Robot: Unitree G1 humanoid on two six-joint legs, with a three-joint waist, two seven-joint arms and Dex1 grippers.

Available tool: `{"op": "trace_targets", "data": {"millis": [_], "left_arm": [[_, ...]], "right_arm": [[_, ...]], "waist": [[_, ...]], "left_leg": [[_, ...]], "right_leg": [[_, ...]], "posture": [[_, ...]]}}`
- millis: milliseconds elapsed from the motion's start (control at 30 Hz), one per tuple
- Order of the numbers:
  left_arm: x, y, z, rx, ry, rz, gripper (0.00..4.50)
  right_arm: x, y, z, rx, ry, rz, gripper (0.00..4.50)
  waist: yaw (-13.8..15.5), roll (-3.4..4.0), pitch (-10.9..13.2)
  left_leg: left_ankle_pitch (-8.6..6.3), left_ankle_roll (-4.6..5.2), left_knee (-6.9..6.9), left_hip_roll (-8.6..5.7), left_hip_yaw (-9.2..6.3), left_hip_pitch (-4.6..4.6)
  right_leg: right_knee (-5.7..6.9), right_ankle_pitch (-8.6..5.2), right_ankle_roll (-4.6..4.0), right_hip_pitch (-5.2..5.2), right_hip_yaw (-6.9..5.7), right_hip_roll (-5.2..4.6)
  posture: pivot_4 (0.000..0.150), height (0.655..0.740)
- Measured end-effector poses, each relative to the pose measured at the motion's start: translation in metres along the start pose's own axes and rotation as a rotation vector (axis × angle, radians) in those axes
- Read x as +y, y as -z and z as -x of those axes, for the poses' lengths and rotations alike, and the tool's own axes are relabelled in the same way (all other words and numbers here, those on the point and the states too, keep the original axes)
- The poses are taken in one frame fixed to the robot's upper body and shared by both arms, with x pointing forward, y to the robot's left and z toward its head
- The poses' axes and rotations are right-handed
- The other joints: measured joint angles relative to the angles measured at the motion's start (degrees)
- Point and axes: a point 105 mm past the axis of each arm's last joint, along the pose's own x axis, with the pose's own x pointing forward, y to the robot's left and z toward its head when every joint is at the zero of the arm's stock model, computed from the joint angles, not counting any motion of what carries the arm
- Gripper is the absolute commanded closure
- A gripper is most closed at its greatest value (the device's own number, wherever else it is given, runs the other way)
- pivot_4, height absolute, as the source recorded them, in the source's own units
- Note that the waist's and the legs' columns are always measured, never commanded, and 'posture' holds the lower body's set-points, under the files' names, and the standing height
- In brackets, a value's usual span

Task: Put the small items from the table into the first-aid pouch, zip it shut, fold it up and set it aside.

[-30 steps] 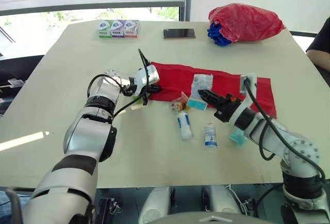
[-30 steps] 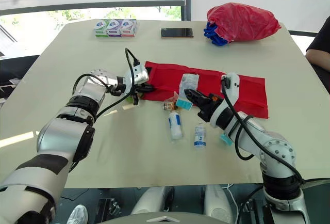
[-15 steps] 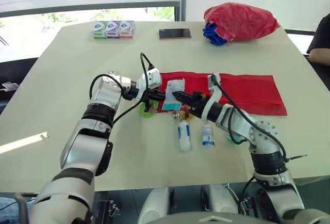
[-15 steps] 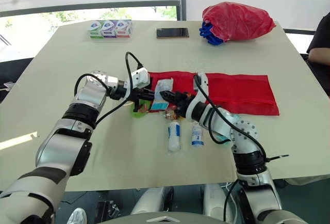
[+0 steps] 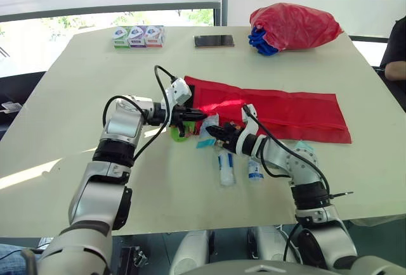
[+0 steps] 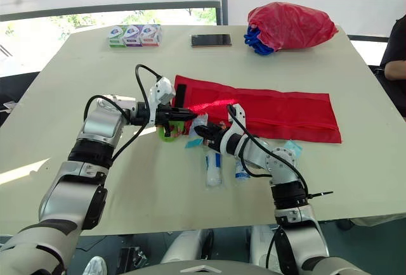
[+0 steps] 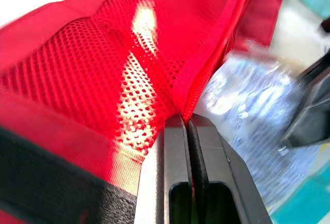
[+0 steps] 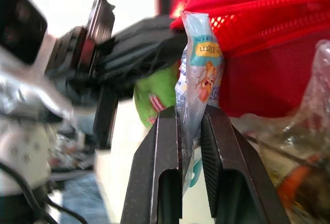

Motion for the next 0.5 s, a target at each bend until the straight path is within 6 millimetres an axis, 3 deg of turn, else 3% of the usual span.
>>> {"op": "trace_targets", "data": {"millis": [500], "left_arm": [[-0.011, 0.005, 0.001, -0.046, -0.027, 0.12, 4.39]], "right_arm": [[-0.008, -0.013, -0.009, -0.081, 0.006, -0.048, 4.47]], "waist": [[-0.1, 0.0, -0.03]], "left_leg": [[0.0, -0.01, -0.03, 0.01, 0.06, 0.06]], "right_leg": [[0.1, 0.0, -0.01, -0.05, 0.09, 0.0]], "posture": [[0.15, 0.74]]}}
